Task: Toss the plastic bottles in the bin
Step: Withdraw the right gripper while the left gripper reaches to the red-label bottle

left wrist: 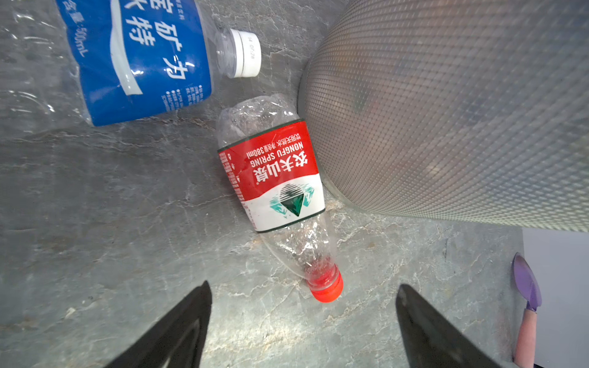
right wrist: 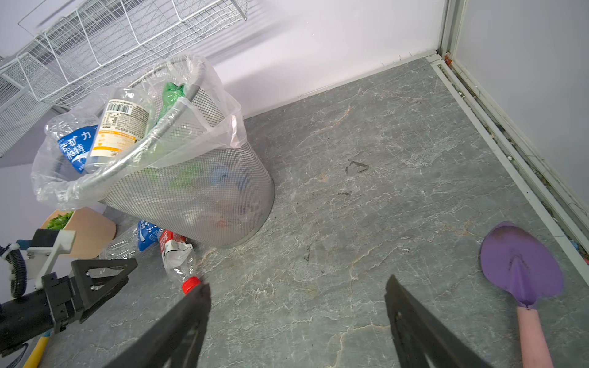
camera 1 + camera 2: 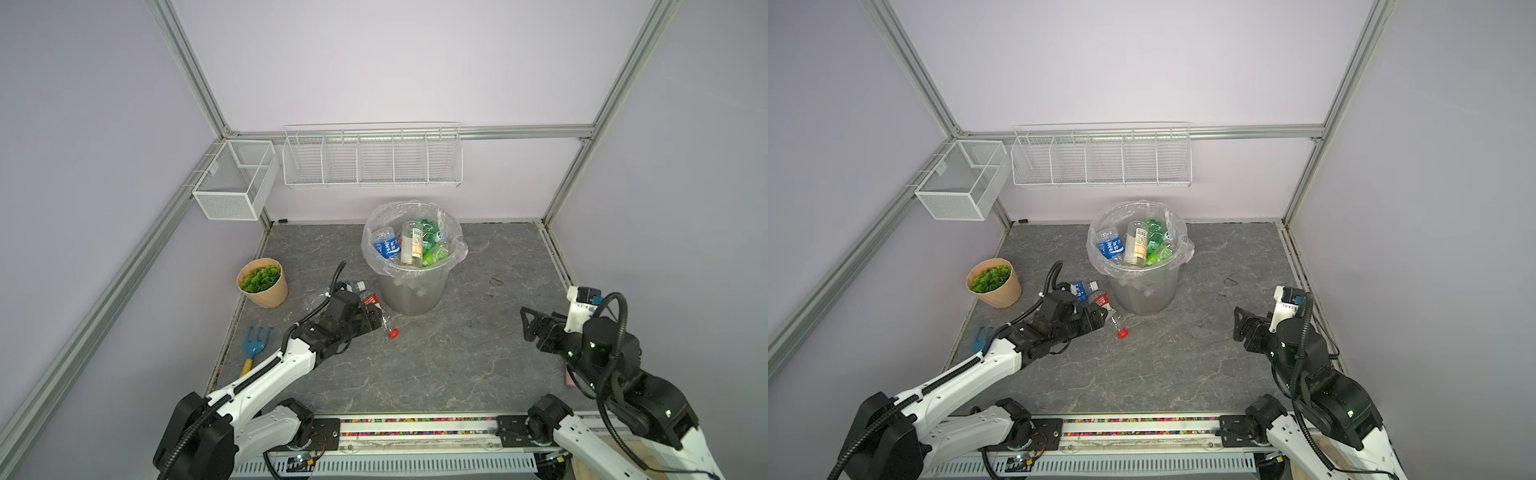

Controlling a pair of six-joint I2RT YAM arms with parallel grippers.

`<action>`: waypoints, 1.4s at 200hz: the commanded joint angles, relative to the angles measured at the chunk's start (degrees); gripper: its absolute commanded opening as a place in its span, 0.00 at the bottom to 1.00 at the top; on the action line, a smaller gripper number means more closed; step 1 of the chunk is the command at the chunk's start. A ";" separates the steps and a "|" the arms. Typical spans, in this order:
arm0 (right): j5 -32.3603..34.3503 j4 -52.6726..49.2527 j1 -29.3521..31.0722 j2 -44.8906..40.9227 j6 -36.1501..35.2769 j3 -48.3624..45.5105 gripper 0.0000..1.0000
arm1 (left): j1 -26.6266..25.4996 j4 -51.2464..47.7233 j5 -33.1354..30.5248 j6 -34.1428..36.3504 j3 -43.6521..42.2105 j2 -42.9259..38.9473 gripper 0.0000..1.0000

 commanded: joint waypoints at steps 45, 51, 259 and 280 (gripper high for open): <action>1.79 -1.18 0.07 -1.48 1.55 -2.36 0.89 | -0.01 2.95 -0.60 -0.59 2.64 3.82 0.89; 1.83 -1.27 0.15 -1.58 1.55 -2.49 0.89 | 0.00 3.08 -0.54 -0.54 2.73 4.13 0.89; 3.93 -2.85 0.07 -3.77 2.45 -4.98 0.88 | 0.00 6.06 -1.34 -0.57 6.58 16.02 0.89; 4.02 -2.87 0.09 -3.96 2.43 -5.05 0.88 | 0.00 5.74 -1.58 -0.59 7.34 17.34 0.89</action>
